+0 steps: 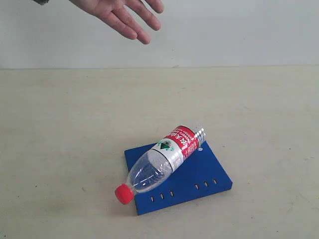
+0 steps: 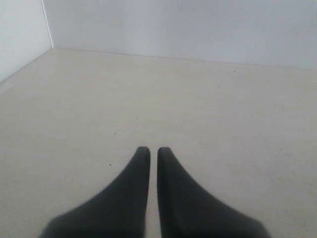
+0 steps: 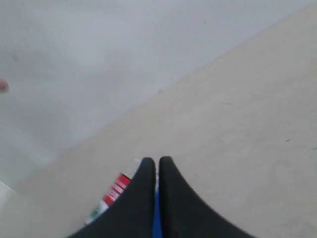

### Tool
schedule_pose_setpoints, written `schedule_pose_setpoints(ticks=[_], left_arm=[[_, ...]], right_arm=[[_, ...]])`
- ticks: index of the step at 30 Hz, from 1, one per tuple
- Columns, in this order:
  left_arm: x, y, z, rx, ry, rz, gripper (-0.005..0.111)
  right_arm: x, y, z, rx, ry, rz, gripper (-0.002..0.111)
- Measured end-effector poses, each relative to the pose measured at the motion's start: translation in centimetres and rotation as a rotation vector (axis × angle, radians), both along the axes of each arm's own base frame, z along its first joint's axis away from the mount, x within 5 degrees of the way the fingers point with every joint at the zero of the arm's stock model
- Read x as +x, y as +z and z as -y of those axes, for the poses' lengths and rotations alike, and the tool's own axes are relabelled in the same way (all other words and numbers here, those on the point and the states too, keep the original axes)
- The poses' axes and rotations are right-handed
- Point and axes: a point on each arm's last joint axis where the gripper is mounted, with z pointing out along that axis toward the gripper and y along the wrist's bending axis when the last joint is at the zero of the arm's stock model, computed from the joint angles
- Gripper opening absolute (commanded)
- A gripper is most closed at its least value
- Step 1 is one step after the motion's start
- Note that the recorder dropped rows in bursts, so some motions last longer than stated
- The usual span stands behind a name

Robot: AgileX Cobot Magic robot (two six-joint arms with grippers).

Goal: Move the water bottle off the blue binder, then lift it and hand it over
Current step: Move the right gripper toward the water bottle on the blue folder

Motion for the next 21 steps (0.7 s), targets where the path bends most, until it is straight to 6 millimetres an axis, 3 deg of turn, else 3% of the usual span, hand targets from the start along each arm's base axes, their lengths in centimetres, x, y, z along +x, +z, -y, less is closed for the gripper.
schedule_pose_setpoints(ticks=[3, 11, 14, 17, 21], left_arm=[[0.0, 0.0, 0.0, 0.0, 0.0, 0.0, 0.005], [0.0, 0.0, 0.0, 0.0, 0.0, 0.0, 0.005], [0.0, 0.0, 0.0, 0.0, 0.0, 0.0, 0.005], [0.0, 0.0, 0.0, 0.0, 0.0, 0.0, 0.005], [0.0, 0.0, 0.0, 0.0, 0.0, 0.0, 0.005]], right_arm=[[0.1, 0.7, 0.2, 0.135, -0.03, 0.062, 0.0], [-0.1, 2.4, 1.2, 0.229, -0.121, 0.26, 0.0], [-0.1, 2.5, 1.3, 0.416, -0.12, 0.26, 0.0], [0.0, 1.8, 0.8, 0.509, -0.081, 0.169, 0.005], [-0.7, -0.2, -1.7, 0.357, 0.169, -0.182, 0.025]])
